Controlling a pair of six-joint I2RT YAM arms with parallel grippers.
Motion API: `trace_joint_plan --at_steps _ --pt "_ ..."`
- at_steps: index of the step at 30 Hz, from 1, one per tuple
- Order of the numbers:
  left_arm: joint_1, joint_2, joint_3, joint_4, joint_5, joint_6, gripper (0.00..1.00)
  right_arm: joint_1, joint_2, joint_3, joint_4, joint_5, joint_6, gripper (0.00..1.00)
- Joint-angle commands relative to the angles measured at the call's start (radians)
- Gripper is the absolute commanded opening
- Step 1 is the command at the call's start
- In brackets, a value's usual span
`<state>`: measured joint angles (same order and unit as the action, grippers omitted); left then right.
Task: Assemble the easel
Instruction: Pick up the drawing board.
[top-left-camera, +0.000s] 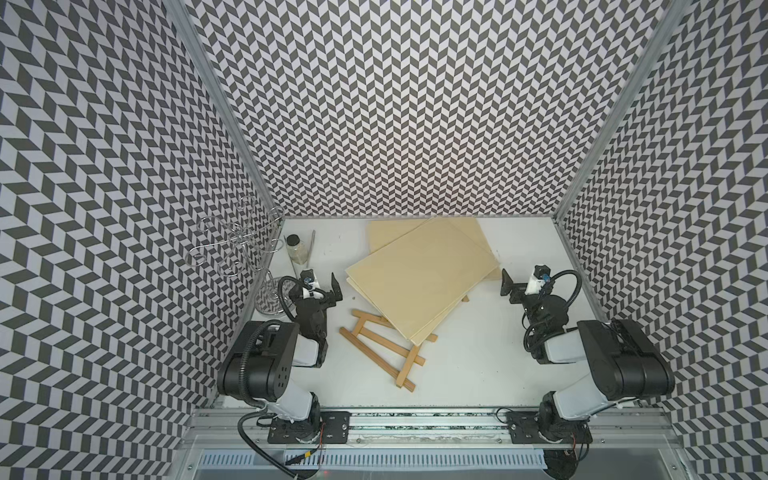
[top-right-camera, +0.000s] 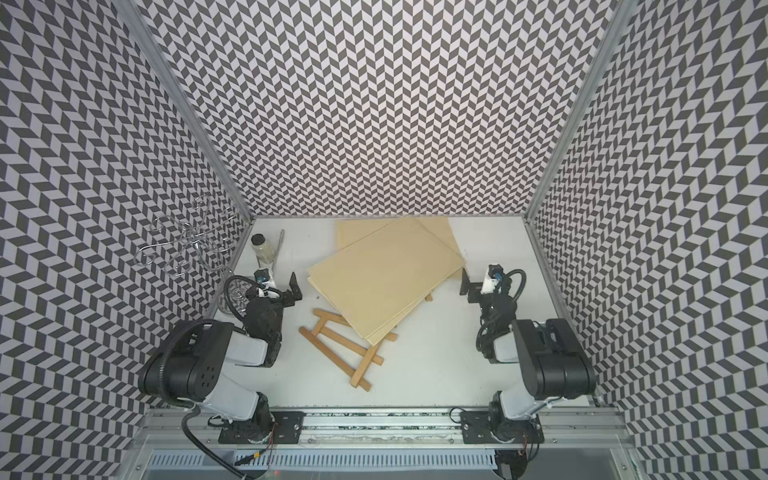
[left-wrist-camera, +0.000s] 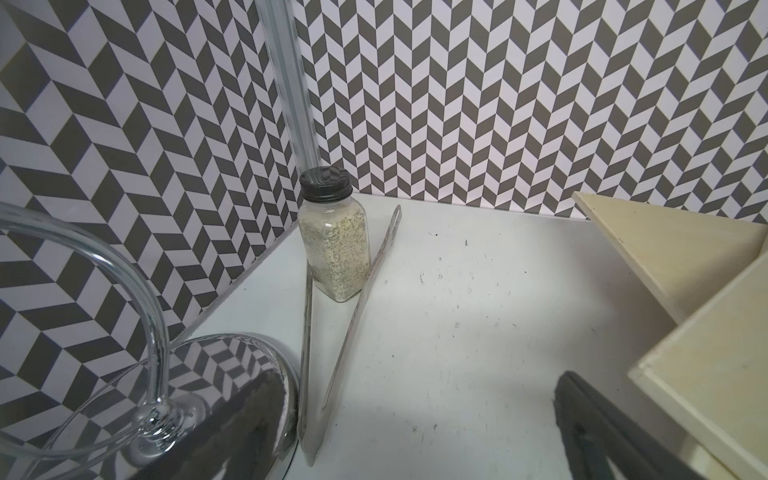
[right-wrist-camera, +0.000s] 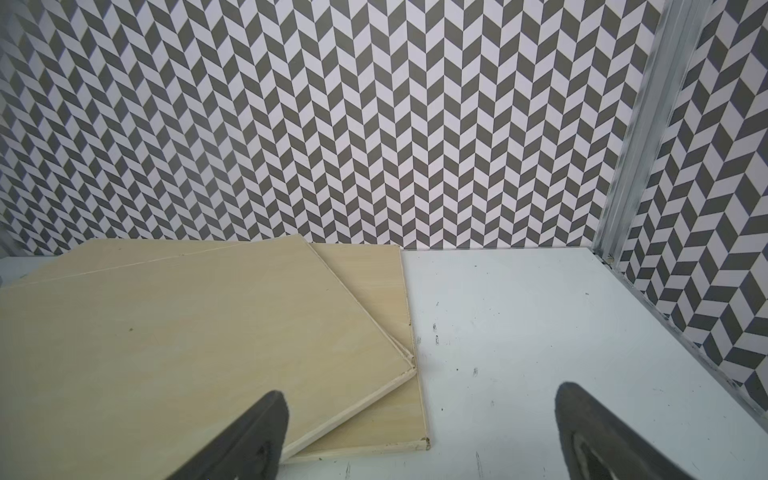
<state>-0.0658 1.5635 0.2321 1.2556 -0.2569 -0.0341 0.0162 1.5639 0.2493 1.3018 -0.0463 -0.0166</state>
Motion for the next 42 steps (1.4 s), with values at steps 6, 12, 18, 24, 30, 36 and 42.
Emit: trace_joint_plan --at_steps 6,12,18,24,30,36,42 --pt "0.01 -0.005 0.012 0.025 0.019 0.009 0.99 -0.004 0.006 -0.004 0.025 -0.009 -0.009 0.99" --pt "0.011 -0.005 0.012 0.025 0.021 0.008 0.99 -0.004 0.006 -0.004 0.024 -0.01 -0.01 0.99" --pt "0.01 -0.005 0.012 0.025 0.021 0.008 0.99 -0.004 0.005 -0.004 0.025 -0.009 -0.009 0.99" --pt "0.009 -0.005 0.012 0.025 0.019 0.01 0.99 -0.004 0.004 -0.004 0.024 -0.01 -0.009 0.99" --pt "0.008 -0.006 0.009 0.028 0.018 0.013 1.0 -0.004 0.006 -0.006 0.028 -0.007 -0.007 0.99" --pt "0.035 -0.01 0.014 0.01 0.071 0.0 0.99 -0.019 0.007 -0.006 0.03 -0.037 0.001 0.99" --pt "0.02 -0.068 0.075 -0.149 0.046 0.01 0.99 -0.018 -0.018 0.013 -0.031 -0.088 -0.026 0.98"
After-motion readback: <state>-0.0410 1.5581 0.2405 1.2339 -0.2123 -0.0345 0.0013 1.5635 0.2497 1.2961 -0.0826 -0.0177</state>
